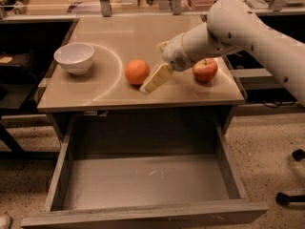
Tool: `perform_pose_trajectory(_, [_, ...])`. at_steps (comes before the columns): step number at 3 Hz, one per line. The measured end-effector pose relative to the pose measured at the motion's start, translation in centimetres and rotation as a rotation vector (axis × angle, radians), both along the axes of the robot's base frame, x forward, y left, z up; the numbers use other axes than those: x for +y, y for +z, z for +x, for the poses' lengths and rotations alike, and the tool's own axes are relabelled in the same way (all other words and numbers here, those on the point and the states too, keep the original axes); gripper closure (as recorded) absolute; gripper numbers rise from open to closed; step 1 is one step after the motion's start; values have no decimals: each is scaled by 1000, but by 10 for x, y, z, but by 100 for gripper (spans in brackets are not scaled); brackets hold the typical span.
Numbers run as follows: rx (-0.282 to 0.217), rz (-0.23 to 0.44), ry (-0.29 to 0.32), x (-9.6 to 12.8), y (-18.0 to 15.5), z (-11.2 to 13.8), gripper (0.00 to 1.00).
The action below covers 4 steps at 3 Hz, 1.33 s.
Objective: Place orange into top drawer
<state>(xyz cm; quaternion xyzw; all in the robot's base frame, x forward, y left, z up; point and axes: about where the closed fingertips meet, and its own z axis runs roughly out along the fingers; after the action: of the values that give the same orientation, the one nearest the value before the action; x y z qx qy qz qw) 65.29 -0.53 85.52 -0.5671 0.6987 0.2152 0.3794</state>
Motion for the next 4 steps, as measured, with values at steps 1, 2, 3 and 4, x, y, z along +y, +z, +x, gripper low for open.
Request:
perform_pose_trajectory(1, [6,26,27,22,-5,11,0])
perform_pose_trajectory(2, [22,46,39,34,-13,17,0])
perform_pose_trajectory(3, [44,56,45,42,-21,20,19])
perform_pose_trajectory(4, [45,56,45,42,-21,20,42])
